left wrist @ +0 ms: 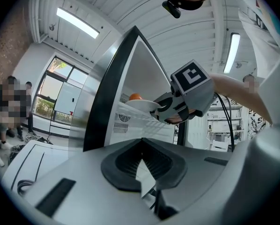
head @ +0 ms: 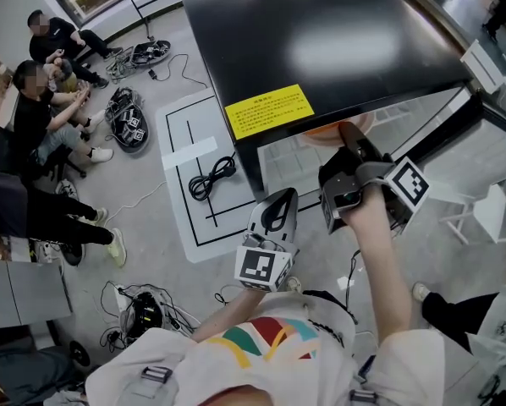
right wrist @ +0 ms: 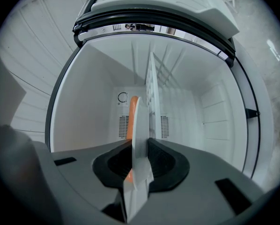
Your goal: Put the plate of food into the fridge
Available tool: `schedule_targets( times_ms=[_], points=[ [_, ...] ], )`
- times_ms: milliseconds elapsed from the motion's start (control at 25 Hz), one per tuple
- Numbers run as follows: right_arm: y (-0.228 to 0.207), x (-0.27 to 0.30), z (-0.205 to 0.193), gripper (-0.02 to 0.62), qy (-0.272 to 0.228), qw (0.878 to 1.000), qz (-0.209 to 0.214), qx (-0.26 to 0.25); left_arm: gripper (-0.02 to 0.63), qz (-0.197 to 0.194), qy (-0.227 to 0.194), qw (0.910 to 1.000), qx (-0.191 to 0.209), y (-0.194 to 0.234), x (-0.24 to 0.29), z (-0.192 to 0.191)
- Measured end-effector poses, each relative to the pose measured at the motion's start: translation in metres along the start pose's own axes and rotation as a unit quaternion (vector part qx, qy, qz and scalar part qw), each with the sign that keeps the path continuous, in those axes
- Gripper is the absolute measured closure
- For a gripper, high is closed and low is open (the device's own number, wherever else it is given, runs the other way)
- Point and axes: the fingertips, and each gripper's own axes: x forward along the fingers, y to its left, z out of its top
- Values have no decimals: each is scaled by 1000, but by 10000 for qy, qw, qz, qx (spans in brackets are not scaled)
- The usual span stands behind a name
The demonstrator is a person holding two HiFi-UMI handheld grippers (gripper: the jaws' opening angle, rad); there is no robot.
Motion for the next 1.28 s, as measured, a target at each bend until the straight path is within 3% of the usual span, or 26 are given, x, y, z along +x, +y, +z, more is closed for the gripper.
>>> schedule_targets(
  times_ms=[200, 360, 480, 960, 1280],
  points=[
    [6, 3, 0, 543, 82, 9999, 69, -100, 601, 4, -32, 10000, -59, -2, 3, 4],
    [17, 4, -1, 447, 135, 9991, 250, -312, 601, -17, -39, 10000, -57, -5, 4, 6],
    [16, 4, -4, 439, 182, 9992, 279, -225, 601, -11, -19, 10000, -86, -5, 3, 3],
    [17, 2, -15, 353, 945, 9945, -164, -423, 601, -198, -255, 9995, -70, -13, 0, 26],
    [17, 2, -18, 336, 1374, 9861, -400, -843, 601, -127, -246, 9995, -125, -9, -4, 26]
  ],
)
